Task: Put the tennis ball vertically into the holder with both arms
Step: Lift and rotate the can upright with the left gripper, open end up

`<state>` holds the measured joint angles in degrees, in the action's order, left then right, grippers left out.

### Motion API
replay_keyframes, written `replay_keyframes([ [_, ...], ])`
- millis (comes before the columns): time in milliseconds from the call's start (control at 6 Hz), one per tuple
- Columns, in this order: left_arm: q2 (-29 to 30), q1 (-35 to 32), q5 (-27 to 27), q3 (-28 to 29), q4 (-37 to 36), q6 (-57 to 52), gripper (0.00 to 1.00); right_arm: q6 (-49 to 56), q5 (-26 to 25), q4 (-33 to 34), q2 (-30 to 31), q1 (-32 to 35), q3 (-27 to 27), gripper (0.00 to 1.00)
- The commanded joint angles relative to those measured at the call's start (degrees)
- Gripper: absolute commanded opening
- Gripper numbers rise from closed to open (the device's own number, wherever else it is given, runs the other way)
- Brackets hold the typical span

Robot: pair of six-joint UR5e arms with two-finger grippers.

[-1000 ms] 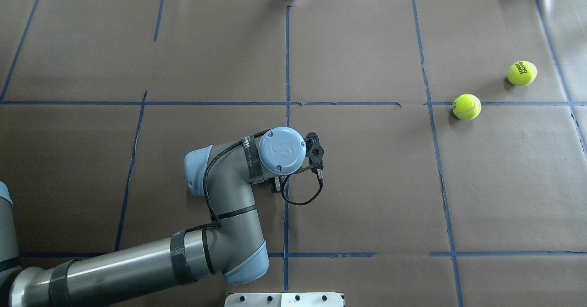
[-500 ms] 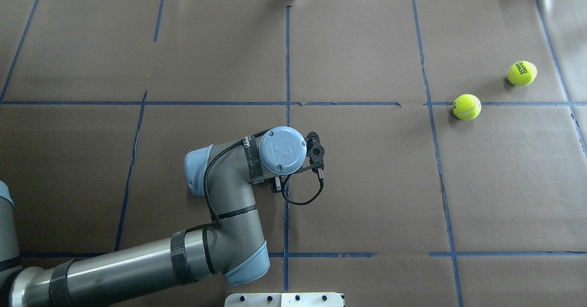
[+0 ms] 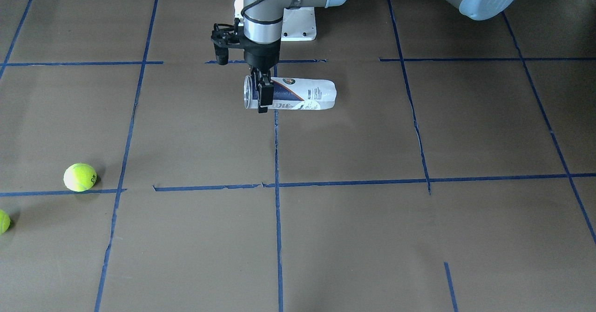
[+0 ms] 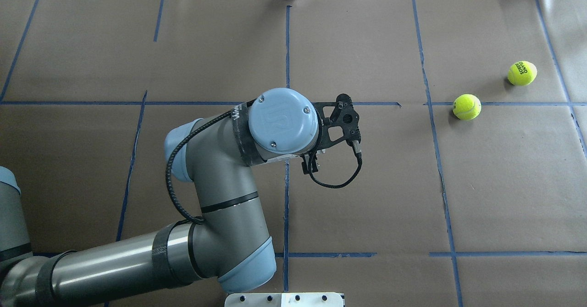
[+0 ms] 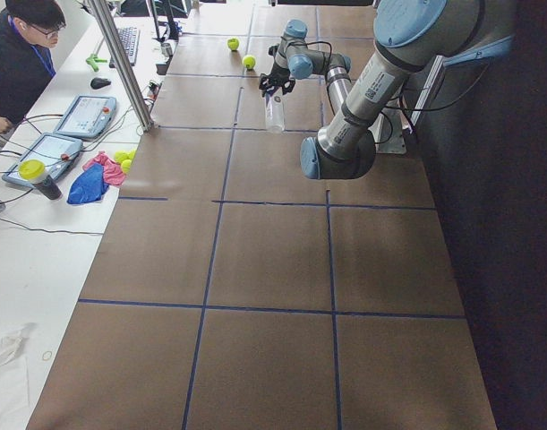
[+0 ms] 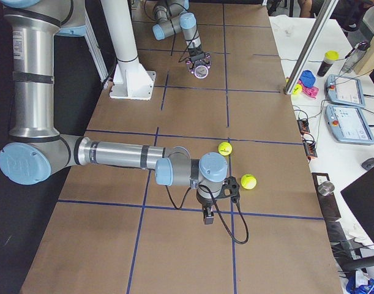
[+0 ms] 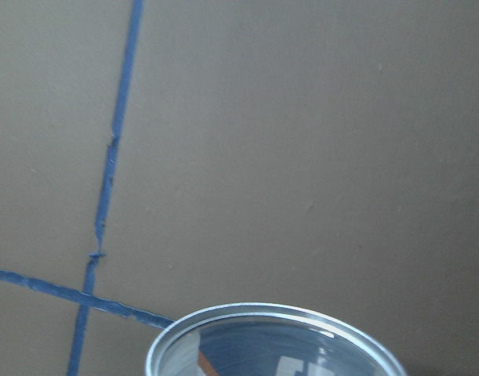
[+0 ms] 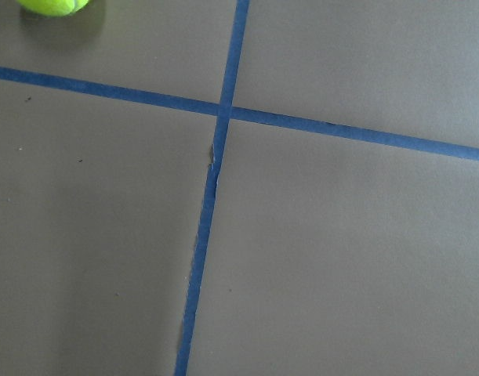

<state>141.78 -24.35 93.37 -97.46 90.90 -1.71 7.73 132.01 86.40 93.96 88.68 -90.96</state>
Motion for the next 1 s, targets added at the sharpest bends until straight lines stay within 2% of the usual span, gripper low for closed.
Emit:
replay_keyframes([
  [0,-0.6,-1.1,4.6,-7.6,6.1,4.1,0.81,0.0,0.0,0.0,0.1,0.0,0.0,1.00],
  [167,-4.2,-1.0,4.6,-9.3,17.4,8.4,0.83,-0.1,0.0,0.0,0.1,0.0,0.0,1.00],
  [333,-10.8,-1.0,4.5,-10.5,33.7,12.2,0.83,-0.1,0.1,0.0,0.1,0.0,0.0,1.00],
  [500,-14.4,-1.0,4.2,-9.9,47.0,16.3,0.83,-0.1,0.1,0.0,0.1,0.0,0.0,1.00],
  [667,-14.6,-1.1,1.9,-9.5,54.1,18.1,0.84,-0.1,0.1,0.0,0.1,0.0,0.0,1.00],
  [833,-15.6,-0.4,-3.7,-8.2,61.5,19.5,0.85,-0.1,0.1,0.0,0.1,0.0,0.0,1.00],
])
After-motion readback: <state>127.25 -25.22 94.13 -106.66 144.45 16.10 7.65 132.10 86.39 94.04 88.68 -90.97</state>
